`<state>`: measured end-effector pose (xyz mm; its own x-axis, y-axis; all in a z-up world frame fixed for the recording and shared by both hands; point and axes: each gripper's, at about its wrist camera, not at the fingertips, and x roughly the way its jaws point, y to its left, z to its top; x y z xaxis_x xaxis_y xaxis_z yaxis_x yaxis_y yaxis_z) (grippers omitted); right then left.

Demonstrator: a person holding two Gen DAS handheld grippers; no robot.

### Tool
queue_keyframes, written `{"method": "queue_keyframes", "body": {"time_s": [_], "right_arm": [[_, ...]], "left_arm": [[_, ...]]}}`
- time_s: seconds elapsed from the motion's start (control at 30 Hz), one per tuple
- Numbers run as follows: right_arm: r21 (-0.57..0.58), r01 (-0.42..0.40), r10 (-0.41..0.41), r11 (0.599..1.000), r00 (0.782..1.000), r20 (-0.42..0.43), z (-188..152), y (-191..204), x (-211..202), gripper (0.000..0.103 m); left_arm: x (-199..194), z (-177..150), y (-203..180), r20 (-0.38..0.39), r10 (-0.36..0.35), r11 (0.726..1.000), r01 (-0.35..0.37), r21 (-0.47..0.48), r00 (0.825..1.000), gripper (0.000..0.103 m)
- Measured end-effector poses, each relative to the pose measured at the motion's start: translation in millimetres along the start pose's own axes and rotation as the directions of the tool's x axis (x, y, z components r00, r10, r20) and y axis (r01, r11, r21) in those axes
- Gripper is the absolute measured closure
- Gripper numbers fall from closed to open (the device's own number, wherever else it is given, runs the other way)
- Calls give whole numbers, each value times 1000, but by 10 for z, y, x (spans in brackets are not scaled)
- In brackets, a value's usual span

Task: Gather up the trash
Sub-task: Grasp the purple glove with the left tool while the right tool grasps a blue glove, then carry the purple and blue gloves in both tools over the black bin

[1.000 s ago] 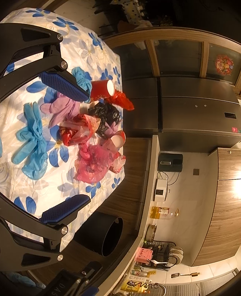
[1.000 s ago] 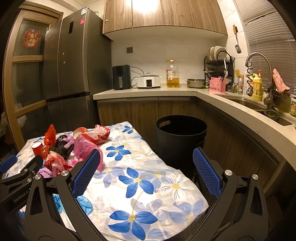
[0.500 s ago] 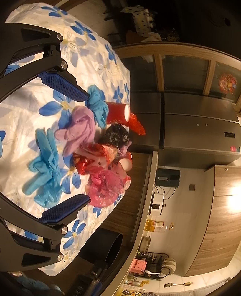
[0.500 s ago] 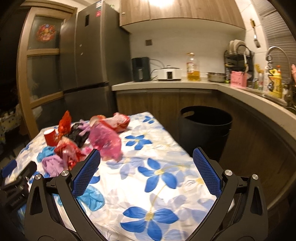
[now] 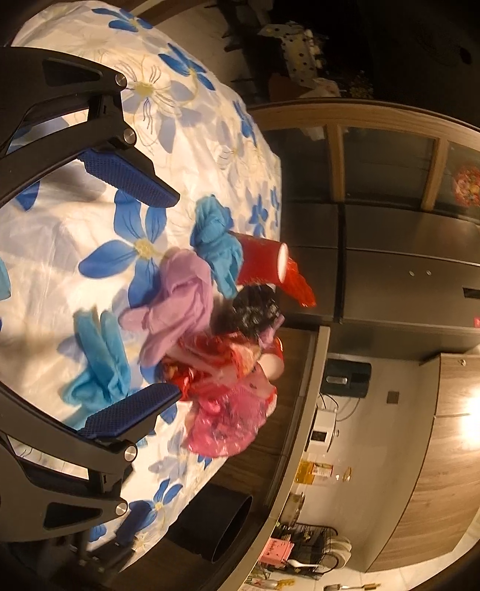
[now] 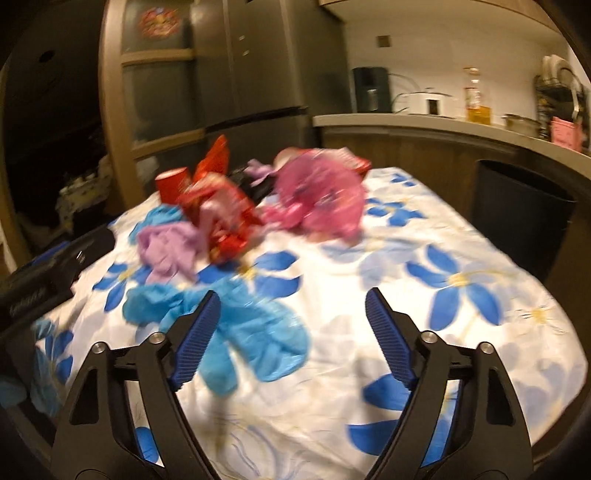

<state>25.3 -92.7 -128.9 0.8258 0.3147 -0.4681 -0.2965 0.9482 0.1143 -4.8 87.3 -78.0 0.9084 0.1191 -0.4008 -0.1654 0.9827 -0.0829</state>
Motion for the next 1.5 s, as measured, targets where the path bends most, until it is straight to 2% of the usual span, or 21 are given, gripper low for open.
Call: {"method": "queue_keyframes", "body": {"time_s": [0.13, 0.2, 0.27, 0.3, 0.37, 0.47, 0.7, 0.77, 0.83, 0.9, 1.0, 1.2, 1.33, 1.5], "right_arm": [[-13, -35, 35, 999, 998, -47, -69, 84, 143, 38], [-20, -47, 45, 999, 997, -68, -98, 112, 206, 49], [-14, -63, 62, 998, 994, -90, -127, 121, 247, 66], [-15, -67, 66, 998, 993, -101, -133, 119, 256, 70], [-27, -69, 65, 997, 991, -119, -152, 131, 293, 87], [-34, -55, 52, 998, 993, -104, -150, 112, 259, 99], [-38, -14, 13, 999, 999, -44, -21, 21, 118, 101], [-40, -10, 9, 999, 1000, -25, 16, 10, 65, 101], [-41, -9, 9, 999, 1000, -8, 51, 4, 15, 101], [-38, -8, 8, 999, 1000, 5, 91, -4, -35, 101], [-36, -11, 11, 999, 1000, 22, 160, -21, -104, 101], [-29, -17, 19, 999, 998, 62, 284, -56, -281, 101], [-17, -6, 8, 1000, 997, 79, 358, -100, -375, 101], [-10, 11, -10, 1000, 995, 103, 458, -177, -501, 101]], "left_arm": [[106, 17, 21, -2, -1, 1000, 1, -2, 1000, 11], [203, 41, 13, -17, -2, 1000, 2, 7, 1000, 12], [301, 59, 20, -31, -7, 1000, 7, 8, 999, 13], [336, 63, 14, -40, -2, 1000, 2, 11, 999, 15], [439, 82, 8, -70, 0, 1000, 0, 10, 998, 25], [597, 87, 6, -126, 0, 1000, 0, 1, 992, 36], [856, 13, -45, -267, 7, 1000, -1, 26, 964, 69], [866, -3, -17, -280, 9, 1000, -5, 14, 960, 76], [845, 2, 23, -283, -9, 1000, 6, -9, 959, 91], [812, 1, 72, -290, -33, 999, 20, -46, 956, 97], [719, -3, 93, -278, -42, 998, 24, -66, 960, 99], [343, 78, 89, -206, -39, 997, 26, -67, 978, 100], [144, 236, 82, -155, -46, 996, 33, -86, 987, 100], [-19, 464, -135, -80, -69, 996, 65, -53, 994, 100]]}}
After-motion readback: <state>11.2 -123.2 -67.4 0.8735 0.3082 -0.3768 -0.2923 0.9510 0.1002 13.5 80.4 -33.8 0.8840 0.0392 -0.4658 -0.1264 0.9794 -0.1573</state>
